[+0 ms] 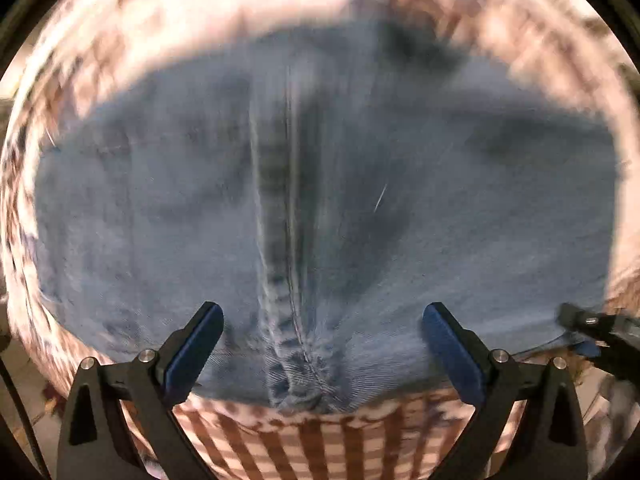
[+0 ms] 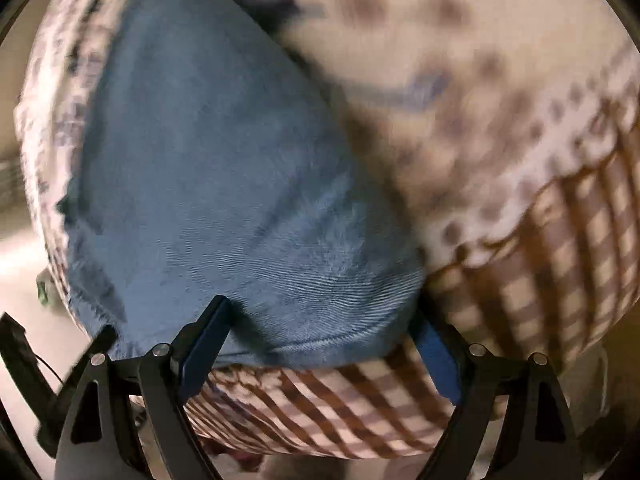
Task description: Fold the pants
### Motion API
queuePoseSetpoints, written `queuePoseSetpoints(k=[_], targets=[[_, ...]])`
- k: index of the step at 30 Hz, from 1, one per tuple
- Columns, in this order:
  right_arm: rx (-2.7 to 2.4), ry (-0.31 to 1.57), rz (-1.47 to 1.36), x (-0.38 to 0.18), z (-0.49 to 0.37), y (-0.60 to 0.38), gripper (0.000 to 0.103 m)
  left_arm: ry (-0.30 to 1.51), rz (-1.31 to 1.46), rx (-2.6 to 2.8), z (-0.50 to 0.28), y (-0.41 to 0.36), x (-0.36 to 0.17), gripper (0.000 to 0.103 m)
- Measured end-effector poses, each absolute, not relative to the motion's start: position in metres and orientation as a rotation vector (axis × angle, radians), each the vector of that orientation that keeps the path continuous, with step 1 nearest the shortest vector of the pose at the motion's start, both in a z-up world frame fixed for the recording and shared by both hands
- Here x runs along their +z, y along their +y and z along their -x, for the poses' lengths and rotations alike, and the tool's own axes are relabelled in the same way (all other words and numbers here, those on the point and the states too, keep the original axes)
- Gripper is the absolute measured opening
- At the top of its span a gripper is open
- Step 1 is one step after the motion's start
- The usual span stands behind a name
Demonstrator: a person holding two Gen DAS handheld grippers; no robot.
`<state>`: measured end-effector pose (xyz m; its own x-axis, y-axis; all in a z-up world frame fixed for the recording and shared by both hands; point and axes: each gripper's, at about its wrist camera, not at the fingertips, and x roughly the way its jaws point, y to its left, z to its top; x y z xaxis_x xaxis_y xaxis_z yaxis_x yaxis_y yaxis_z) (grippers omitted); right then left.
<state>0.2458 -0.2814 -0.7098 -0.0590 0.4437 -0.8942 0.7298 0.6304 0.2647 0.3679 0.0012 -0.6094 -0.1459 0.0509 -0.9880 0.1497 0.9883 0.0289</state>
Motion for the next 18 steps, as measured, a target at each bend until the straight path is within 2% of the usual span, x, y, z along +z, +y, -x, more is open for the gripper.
queuePoseSetpoints(k=[6,10,15,18], targets=[[-0.324,1.720,-0.968,-0.716,-0.234,-0.290,0.090,1.704,-0.065,-0.110,-0.353,0.027,-0.608,0.102],[-0.333,1.731,-0.898,-0.690,-0.238,-0.300,0.090,1.586,0.075,-0.100,-0.368,0.062,-0.566,0.102],[-0.317,1.691,-0.762,-0.650,-0.246,-0.282,0.090,1.379,0.358,0.059,-0.363,0.156,-0.516,0.102],[-0.276,1.641,-0.725,-0.633,-0.260,-0.258,0.090,1.312,0.613,0.228,-0.326,0.232,-0.523,0.102]])
